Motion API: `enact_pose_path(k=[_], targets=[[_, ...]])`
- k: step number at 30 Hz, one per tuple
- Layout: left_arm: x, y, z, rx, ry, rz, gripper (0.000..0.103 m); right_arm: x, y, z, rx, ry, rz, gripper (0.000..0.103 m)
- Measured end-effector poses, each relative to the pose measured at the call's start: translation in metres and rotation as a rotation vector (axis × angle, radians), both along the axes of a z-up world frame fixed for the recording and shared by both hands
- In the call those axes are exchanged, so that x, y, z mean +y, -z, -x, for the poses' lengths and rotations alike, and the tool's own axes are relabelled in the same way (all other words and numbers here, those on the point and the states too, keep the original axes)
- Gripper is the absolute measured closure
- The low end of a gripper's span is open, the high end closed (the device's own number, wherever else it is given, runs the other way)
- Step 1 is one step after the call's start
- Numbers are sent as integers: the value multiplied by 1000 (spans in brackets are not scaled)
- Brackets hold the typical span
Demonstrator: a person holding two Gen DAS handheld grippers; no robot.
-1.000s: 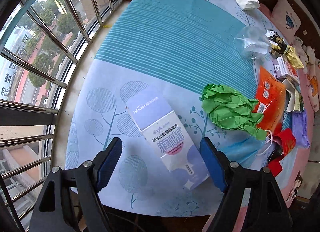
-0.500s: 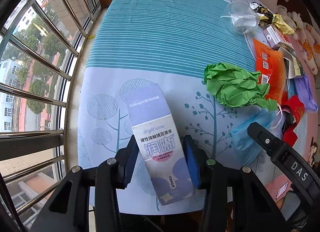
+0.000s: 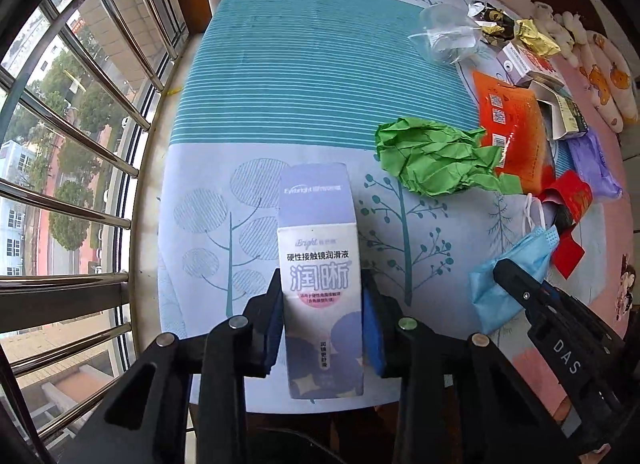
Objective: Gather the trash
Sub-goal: 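Grasp the white lens-solution box with the left tool while the right tool grasps the blue mask, then carry both items over the yellow-rimmed bin and open both tools to drop them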
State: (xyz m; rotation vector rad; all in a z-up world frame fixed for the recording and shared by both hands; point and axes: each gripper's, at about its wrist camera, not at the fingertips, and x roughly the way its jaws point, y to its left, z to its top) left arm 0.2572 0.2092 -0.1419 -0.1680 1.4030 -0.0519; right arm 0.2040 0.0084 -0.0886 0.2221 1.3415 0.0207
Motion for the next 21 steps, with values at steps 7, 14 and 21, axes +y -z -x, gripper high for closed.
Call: enact_pose_path(k=[7,14,21], targets=[[-29,-43,41,-94,12,-22,70,-26,-36,34,-65,-72,-3,90],[-88,-94,110,-224,-1,-19,70,-67,-84,94,-190,-190,-72,90],[-155,-112,185,-281,16,-28,70,-122,-117,156,-302,-269,-120,90]])
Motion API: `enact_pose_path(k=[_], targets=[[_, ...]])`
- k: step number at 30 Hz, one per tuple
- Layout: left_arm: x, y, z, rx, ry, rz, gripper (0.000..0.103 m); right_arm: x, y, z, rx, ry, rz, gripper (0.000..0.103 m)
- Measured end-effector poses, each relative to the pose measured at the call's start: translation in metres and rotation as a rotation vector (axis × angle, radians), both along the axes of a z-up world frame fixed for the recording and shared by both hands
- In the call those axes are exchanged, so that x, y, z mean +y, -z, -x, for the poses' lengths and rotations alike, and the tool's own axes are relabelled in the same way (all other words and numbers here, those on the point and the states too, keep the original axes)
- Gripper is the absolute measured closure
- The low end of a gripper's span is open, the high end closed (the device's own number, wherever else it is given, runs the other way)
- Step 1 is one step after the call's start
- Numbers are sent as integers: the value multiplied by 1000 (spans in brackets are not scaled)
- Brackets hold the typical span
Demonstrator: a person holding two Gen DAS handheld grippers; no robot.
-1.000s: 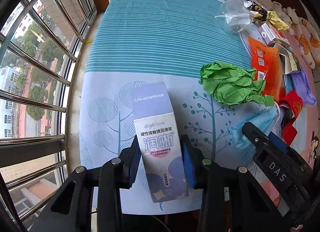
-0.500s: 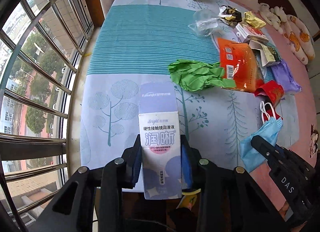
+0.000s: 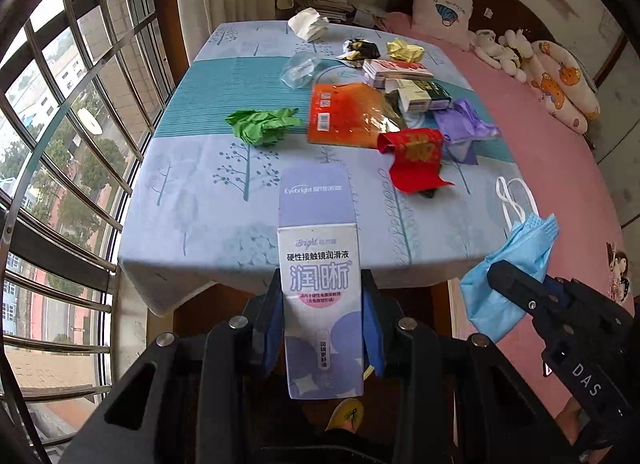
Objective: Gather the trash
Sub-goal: 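Carry both items over the yellow-rimmed bin and open both tools to drop them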
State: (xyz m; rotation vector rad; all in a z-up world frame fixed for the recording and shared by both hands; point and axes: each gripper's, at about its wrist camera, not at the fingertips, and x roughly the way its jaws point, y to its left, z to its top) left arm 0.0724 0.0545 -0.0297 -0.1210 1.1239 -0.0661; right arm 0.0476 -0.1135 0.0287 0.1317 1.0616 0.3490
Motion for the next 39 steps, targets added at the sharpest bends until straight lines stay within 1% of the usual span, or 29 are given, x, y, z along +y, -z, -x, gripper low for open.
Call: enact_pose_path(k=[3,6,9,14,17,19,21,27,30,35,39], targets=[[-28,7,23,6,22,-16,70,-17,5,24,13,-18,10,90],[-51,19,41,56,53,-21,70,-36,19,42,65,-4,-8,90],[-71,31,55,91,103,-44,70,-49,34,58,94,11,-23,90],[-94,56,70,130,187,-93,70,-61,75,83,165,53,-25,90],[-103,81,73,178,221,-112,70,-63,106,98,215,84,-20,90],[-107,104,75,209,241,-111,70,-62,128,106,241,102,-7,90],[-108,130,74,238,261,-129,70,-62,155,112,268,128,-2,90],[-109,217,64,273,289,-160,70,-63,244,122,319,229,9,90],[-107,265,58,302,286,-149,70,-65,288,124,339,269,17,90],[-103,335,49,357,284,-121,70,-66,354,126,363,291,32,90],[-103,378,43,367,308,-105,70,-64,394,125,371,277,47,90]])
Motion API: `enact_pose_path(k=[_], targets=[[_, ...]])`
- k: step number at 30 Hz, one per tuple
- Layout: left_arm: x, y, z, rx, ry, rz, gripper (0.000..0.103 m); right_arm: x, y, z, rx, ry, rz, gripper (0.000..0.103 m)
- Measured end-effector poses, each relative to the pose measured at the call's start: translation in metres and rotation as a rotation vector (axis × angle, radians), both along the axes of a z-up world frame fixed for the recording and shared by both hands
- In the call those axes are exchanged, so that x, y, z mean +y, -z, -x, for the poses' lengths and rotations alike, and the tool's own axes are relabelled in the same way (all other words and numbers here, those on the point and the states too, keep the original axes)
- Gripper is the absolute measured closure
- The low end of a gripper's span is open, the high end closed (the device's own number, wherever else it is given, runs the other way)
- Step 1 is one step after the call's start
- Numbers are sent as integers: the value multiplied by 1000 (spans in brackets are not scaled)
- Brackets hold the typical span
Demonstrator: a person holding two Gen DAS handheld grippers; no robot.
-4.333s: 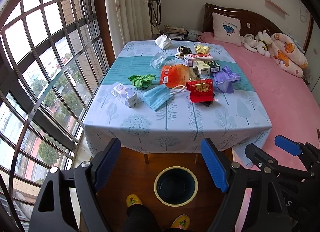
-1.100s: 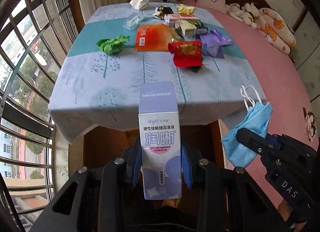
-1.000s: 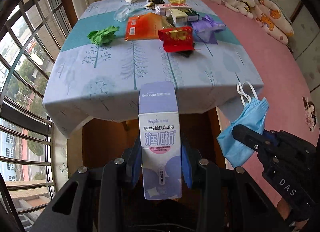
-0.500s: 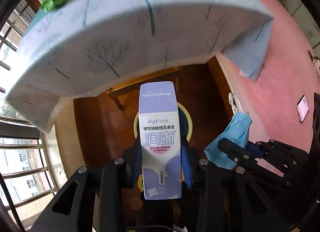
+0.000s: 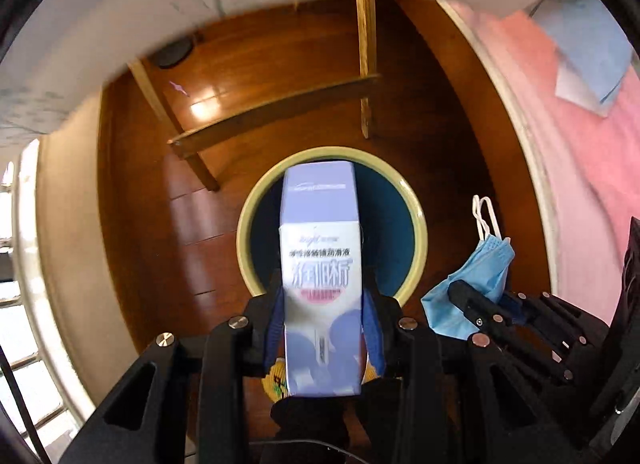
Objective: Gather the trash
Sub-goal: 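Carry both items over the yellow-rimmed bin and open both tools to drop them, then raise both tools back toward the table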
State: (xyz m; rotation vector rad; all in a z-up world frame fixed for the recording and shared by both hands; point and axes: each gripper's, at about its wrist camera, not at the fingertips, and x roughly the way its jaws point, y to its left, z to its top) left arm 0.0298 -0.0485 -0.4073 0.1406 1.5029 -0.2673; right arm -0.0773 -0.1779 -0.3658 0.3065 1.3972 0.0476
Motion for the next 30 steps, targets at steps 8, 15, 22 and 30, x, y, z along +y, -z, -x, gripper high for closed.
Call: enact_pose_path(k=[8,15,22,30], targets=[[-1,59,-8,-10,39,-17,54,8,46,-15,-1,-51,4,89],[11,67,-16,-32,18,-47,6,20,69,-34,-1,-98,30,84],[31,43,-18,-113,-10,-46,1,26,65,-46,-7,-76,20,46],[54,-28,-8,-155,-36,-16,1,35,11,-48,-43,-56,45,38]])
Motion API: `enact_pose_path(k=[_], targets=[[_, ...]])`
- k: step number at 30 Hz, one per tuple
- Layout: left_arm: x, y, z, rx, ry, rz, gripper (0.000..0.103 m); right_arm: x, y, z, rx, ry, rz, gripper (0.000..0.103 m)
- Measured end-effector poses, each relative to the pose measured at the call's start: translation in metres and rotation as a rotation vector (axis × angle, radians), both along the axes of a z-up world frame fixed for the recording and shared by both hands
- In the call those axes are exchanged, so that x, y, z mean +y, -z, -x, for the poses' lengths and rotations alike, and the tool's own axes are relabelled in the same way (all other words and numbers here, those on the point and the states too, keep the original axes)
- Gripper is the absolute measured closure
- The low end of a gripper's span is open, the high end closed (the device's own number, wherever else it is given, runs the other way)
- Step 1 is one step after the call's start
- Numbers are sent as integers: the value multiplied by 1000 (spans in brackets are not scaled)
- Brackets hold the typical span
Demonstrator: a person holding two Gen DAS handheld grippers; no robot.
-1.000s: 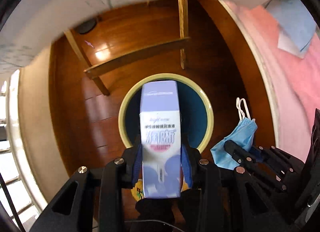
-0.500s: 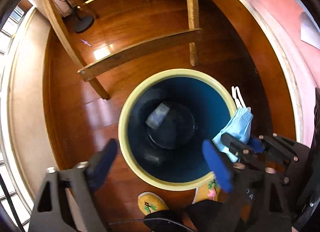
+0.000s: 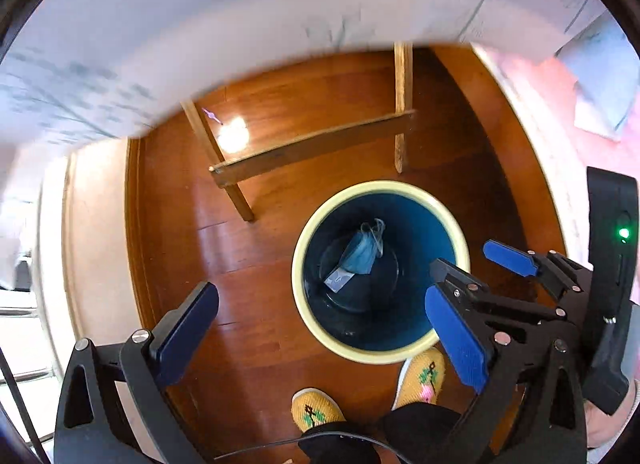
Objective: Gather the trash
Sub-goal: 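Raise both tools back toward the table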
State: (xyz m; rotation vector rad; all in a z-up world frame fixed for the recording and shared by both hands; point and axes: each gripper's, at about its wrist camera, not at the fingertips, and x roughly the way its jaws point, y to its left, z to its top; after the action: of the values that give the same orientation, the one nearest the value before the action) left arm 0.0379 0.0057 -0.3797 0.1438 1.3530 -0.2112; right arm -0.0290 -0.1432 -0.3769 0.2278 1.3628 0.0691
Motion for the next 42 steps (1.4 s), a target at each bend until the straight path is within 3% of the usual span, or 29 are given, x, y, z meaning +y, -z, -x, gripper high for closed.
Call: enact_pose_path(k=[6,11,14,19,25,33,37,42], targets=[[13,-85,13,-26,7,52,1,7,-78,6,-37,36,-3,37],[25,-164,27,-6,16,143,1,15,-161,14,-66,58,-24,37],[33,-212,31,-35,27,171,1,21,-211,17,-63,61,-9,37],[45,-288,31,-110,53,204,1,26,-292,24,-126,88,-6,37],[50,-363,24,-261,97,200,1,25,-377,25,-252,124,32,37],[32,-407,-4,-384,136,163,1,21,-432,3,-340,125,88,37],[17,-412,-32,-405,146,156,1,11,-442,-18,-365,117,87,37],[-7,-395,-91,-359,139,138,1,-13,-439,-75,-378,98,78,37]])
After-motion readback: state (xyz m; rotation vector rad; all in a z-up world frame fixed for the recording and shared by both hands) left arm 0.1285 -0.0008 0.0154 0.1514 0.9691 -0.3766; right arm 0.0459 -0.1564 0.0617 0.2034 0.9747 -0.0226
